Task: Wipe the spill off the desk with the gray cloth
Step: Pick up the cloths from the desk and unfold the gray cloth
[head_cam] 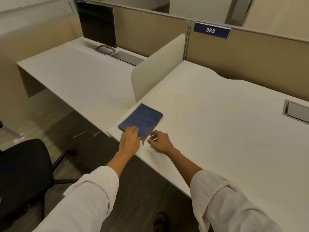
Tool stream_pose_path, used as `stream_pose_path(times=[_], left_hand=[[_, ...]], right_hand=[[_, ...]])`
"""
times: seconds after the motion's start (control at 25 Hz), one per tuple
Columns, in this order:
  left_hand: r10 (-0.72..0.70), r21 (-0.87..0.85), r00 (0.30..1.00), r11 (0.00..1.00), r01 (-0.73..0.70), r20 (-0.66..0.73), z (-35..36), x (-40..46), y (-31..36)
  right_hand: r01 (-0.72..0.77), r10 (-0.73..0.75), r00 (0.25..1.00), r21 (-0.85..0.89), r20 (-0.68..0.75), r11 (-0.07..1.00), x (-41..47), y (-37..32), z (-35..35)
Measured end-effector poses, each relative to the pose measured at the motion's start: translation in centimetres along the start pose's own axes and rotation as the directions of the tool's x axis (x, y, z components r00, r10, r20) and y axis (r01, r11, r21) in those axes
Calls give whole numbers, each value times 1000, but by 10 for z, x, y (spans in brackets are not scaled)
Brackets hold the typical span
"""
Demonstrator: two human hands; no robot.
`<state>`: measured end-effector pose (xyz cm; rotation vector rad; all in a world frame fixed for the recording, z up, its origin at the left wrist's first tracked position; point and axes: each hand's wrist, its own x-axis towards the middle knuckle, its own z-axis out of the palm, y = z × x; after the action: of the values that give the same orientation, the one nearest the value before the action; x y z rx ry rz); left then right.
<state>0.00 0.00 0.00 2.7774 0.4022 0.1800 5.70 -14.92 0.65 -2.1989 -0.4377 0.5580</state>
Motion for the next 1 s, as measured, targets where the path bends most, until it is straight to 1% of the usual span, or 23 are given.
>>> stream_pose_path(times=[0.08, 0.16, 0.24, 0.32, 0.44, 0.56, 0.6, 0.68, 0.76, 0.88, 1.0], left_hand=[[-15, 7, 999, 1000, 15, 47, -1, 11, -8], [-26, 0, 997, 1000, 26, 73, 1, 18, -16], [6, -17, 997, 1000, -5, 73, 6, 22, -23], [58, -29, 997, 998, -57, 49, 8, 25, -27], [68, -126, 998, 990, -66, 7, 6, 31, -30], [40, -282, 999, 958, -45, -23, -4, 37, -31], [12, -353, 1000, 935, -18, -21, -9, 40, -29], [-64, -486, 998, 872, 60, 8, -19, 45, -24], [-103, -563, 994, 820, 105, 35, -28, 50, -17], [-140, -643, 986, 748, 164, 89, -41, 57, -9], [-122, -723, 986, 671, 167, 115, -59, 64, 3]], right_hand=[[-53, 54, 999, 73, -2, 996, 16, -7, 10], [-157, 166, 984, 133, -59, 979, 24, -12, 21], [-257, 289, 949, 220, -128, 941, 33, -13, 32], [-335, 386, 909, 278, -156, 900, 40, -15, 38], [-421, 482, 862, 313, -154, 852, 50, -23, 43], [-427, 530, 832, 424, -161, 799, 53, -27, 45], [-421, 543, 827, 478, -147, 771, 55, -28, 45], [-419, 549, 835, 596, -44, 685, 59, -28, 48], [-379, 521, 853, 721, 29, 580, 71, -21, 51], [-316, 446, 890, 836, 96, 450, 54, -47, 26], [-248, 332, 931, 931, 153, 267, 37, -63, 0]])
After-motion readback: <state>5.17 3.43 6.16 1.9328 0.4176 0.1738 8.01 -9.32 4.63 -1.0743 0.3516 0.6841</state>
